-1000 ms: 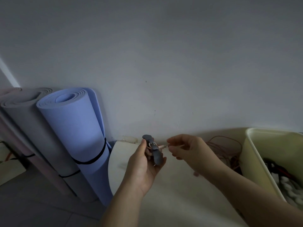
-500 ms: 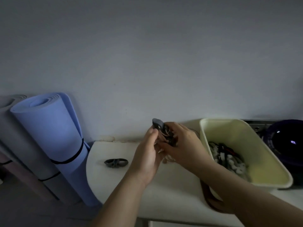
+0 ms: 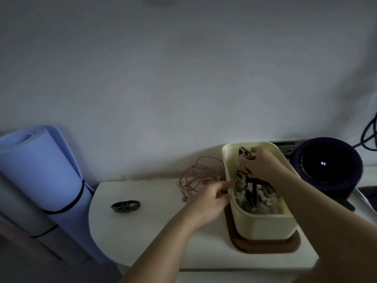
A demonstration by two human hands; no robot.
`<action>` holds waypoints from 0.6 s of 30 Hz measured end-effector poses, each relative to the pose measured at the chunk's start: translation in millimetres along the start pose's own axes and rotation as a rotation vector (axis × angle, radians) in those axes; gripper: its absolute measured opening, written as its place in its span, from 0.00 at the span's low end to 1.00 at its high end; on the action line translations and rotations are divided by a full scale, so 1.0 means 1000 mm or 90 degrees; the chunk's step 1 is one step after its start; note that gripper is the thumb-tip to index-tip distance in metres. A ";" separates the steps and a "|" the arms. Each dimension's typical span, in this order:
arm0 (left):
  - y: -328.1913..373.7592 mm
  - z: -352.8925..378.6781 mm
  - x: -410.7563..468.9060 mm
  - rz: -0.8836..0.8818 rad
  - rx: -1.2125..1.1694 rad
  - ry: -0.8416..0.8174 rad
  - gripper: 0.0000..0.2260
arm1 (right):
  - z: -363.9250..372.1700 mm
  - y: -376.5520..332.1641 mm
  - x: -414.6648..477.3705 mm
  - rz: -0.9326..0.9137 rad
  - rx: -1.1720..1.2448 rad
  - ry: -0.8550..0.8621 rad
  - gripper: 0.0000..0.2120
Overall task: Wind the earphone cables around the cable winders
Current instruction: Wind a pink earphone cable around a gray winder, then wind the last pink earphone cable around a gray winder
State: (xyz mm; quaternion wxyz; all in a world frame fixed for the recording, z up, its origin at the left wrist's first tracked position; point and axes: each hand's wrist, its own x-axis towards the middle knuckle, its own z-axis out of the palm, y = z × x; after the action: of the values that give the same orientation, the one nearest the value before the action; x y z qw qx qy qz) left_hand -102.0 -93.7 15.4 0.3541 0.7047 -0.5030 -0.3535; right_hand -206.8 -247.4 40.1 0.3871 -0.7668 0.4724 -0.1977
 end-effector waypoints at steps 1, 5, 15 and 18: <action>0.000 0.000 0.001 0.001 0.003 -0.002 0.19 | 0.002 0.001 0.003 0.031 0.010 -0.034 0.10; -0.002 -0.002 0.004 0.012 0.006 -0.002 0.18 | 0.007 -0.005 0.004 0.020 -0.120 -0.080 0.20; -0.048 -0.043 -0.019 -0.024 -0.023 0.062 0.11 | 0.053 -0.053 -0.016 -0.218 -0.218 -0.051 0.13; -0.075 -0.073 -0.035 -0.067 -0.019 0.133 0.09 | 0.079 -0.064 -0.011 -0.245 -0.305 -0.050 0.13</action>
State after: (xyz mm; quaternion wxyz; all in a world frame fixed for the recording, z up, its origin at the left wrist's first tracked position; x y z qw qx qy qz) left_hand -13.5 -31.6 -7.7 0.3959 0.7579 -0.4202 -0.3037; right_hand -122.1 -189.2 41.6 0.1684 -0.9186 0.3366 -0.1207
